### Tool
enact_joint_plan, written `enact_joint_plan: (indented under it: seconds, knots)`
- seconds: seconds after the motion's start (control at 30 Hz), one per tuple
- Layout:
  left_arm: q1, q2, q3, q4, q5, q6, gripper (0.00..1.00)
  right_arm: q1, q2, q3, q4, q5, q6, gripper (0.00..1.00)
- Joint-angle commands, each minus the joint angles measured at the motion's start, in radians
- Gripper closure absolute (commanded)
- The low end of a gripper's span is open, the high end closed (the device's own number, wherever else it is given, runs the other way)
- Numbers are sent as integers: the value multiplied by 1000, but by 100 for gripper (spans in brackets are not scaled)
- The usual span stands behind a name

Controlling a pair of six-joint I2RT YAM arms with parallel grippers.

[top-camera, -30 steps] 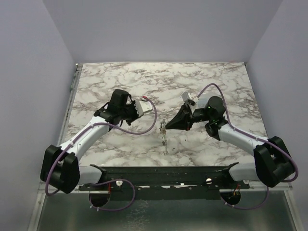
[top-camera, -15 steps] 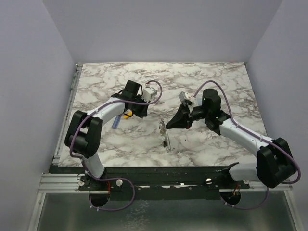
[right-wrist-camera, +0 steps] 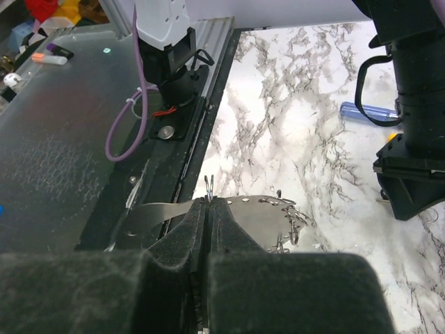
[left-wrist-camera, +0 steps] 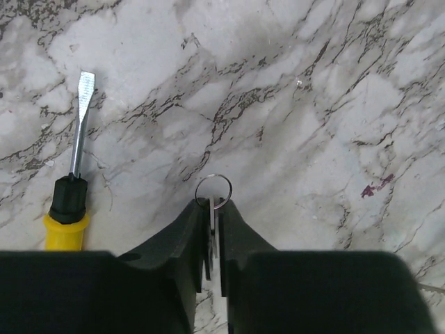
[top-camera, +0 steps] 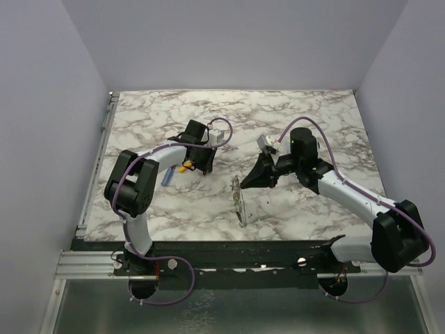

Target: Remove the keys from the keyring

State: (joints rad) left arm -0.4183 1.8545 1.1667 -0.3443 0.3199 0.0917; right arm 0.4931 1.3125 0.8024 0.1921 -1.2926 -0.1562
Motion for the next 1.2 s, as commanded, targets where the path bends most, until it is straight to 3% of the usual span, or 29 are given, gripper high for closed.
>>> enact_joint_plan:
  seconds: [0.0, 0.17, 0.33, 0.6, 0.8, 1.17]
  knots:
    - [11, 20, 34, 30, -53, -39, 72, -7, -31, 42, -30, -30, -35, 99]
    - [25, -58, 38, 25, 104, -34, 41, -9, -29, 44, -38, -33, -39, 99]
    - [30, -220, -5, 22, 216, 9, 32, -17, -32, 35, 10, -35, -2, 99]
    - [26, -528, -238, 56, 459, 177, 29, -19, -12, -31, 308, 8, 257, 100]
    - [-1, -573, -302, 85, 556, 138, 29, -19, 14, -100, 564, 83, 450, 99]
    - [-39, -579, -313, 231, 419, -8, 32, -20, 60, -126, 674, 240, 543, 99]
